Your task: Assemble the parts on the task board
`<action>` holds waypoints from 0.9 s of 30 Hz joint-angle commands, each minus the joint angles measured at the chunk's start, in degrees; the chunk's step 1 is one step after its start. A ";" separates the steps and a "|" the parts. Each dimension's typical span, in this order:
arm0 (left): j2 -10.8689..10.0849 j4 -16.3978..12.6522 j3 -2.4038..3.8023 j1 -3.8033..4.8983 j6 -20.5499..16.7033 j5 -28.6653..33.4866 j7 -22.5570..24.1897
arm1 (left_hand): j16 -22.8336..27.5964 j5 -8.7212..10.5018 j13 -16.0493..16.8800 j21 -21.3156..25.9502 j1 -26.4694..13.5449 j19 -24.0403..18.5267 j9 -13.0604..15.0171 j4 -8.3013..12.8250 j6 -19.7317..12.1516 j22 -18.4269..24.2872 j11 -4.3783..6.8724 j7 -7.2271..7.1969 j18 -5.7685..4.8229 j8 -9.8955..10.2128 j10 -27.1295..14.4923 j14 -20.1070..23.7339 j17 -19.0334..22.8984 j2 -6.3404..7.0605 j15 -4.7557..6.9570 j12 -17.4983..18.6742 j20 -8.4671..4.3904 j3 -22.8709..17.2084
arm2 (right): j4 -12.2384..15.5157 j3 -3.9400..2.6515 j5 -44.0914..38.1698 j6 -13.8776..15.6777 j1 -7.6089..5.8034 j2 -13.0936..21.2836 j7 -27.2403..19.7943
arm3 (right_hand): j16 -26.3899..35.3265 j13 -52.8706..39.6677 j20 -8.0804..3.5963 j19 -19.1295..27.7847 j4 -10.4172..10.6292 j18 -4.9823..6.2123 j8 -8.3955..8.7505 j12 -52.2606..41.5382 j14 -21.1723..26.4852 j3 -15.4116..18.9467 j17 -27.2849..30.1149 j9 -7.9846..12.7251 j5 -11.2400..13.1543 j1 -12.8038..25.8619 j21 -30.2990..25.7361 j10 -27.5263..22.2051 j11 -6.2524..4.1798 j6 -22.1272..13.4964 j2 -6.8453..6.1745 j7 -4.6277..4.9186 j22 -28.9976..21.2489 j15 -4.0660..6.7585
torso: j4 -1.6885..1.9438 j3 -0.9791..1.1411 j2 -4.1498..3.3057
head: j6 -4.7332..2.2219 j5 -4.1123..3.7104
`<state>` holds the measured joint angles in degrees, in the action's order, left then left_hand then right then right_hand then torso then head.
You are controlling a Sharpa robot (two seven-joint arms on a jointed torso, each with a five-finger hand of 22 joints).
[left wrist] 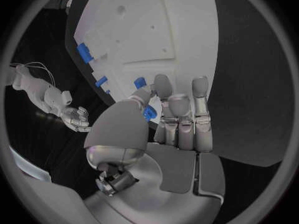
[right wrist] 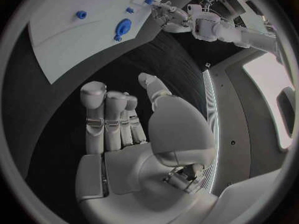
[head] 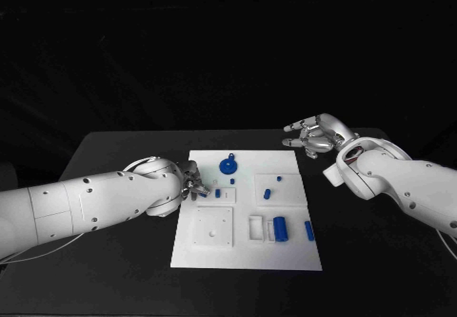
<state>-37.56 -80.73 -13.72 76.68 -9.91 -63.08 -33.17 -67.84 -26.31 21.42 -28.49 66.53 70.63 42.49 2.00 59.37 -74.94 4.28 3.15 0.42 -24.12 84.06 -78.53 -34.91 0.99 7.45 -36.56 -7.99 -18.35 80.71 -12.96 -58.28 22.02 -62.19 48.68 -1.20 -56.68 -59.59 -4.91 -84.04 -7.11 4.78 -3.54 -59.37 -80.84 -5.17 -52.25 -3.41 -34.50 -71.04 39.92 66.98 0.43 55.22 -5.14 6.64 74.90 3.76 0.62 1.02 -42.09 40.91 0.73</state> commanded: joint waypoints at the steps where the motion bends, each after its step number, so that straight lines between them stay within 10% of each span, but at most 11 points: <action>1: 0.20 0.10 -0.08 -0.46 -0.01 -0.09 0.35 | 0.23 -0.11 -0.05 -0.12 0.21 -0.15 -0.12 0.16 4.94 -1.11 0.48 -4.76 0.55 -0.04 2.73 0.08 0.18 -0.17 0.11 -0.01 -0.03 -0.57 | 0.11 -0.03 -0.50 -0.53 0.04 0.03 -0.61 | -0.02 -0.05 -0.02 -2.71 -0.05 1.11 0.11 -0.05 -0.26 -0.24 -0.06 -0.04 -0.31 0.50 0.12 0.04 -0.08 0.13 -0.04 0.13 4.84 0.11 | -0.04 0.00 -0.03 | -0.05 -0.04; 27: 0.25 -0.05 -0.06 -1.22 -1.97 -1.74 1.00 | 0.38 -0.16 -0.19 0.15 1.00 0.09 -0.06 -0.13 5.00 -1.14 0.54 -4.80 0.48 -0.31 2.74 -0.18 0.13 0.07 0.18 0.03 -0.14 -0.73 | 0.07 -0.03 -0.50 -0.52 0.05 0.07 -0.68 | 0.02 -0.06 -0.04 -2.73 -0.02 1.11 0.11 -0.06 -0.28 -0.27 -0.07 -0.04 -0.85 0.61 0.09 0.07 -0.09 0.14 -0.12 0.12 4.84 0.13 | -0.05 -0.04 -0.03 | 0.00 -0.48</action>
<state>-37.35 -80.56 -13.57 75.87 -11.45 -64.24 -32.52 -67.22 -26.10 21.26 -28.49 66.72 70.63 42.43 1.74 60.01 -74.92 4.40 2.72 0.42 -24.41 83.94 -78.61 -34.68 1.42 7.34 -36.56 -7.99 -18.86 80.72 -12.96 -58.31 22.03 -62.18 48.78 -1.25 -56.68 -59.59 -4.91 -84.04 -7.11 4.78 -3.54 -59.37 -80.84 -5.17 -52.24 -3.41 -35.18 -71.04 39.92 66.98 0.43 55.22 -5.14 6.64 74.90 3.76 0.57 0.98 -42.12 40.85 0.25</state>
